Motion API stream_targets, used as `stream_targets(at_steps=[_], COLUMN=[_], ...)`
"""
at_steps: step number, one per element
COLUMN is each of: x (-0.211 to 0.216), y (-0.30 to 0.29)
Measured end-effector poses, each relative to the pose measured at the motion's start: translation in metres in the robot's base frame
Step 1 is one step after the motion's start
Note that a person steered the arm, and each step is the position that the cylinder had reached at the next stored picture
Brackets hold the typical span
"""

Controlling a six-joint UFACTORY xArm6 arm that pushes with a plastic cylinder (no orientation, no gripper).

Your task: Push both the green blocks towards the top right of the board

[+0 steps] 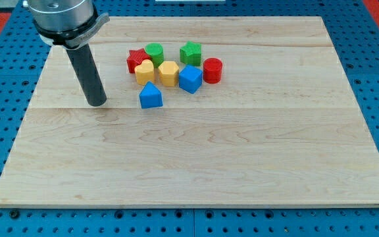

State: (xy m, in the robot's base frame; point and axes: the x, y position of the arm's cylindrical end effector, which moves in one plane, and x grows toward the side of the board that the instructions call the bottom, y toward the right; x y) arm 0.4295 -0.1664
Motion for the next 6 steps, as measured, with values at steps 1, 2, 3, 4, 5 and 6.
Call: stream_targets(at_steps=[1,2,3,4,5,6], x=[0.000,0.000,-0.001,-0.002,-0.008,-0.040], y=[0.000,0.000,-0.004,0.031,0.121,0.140])
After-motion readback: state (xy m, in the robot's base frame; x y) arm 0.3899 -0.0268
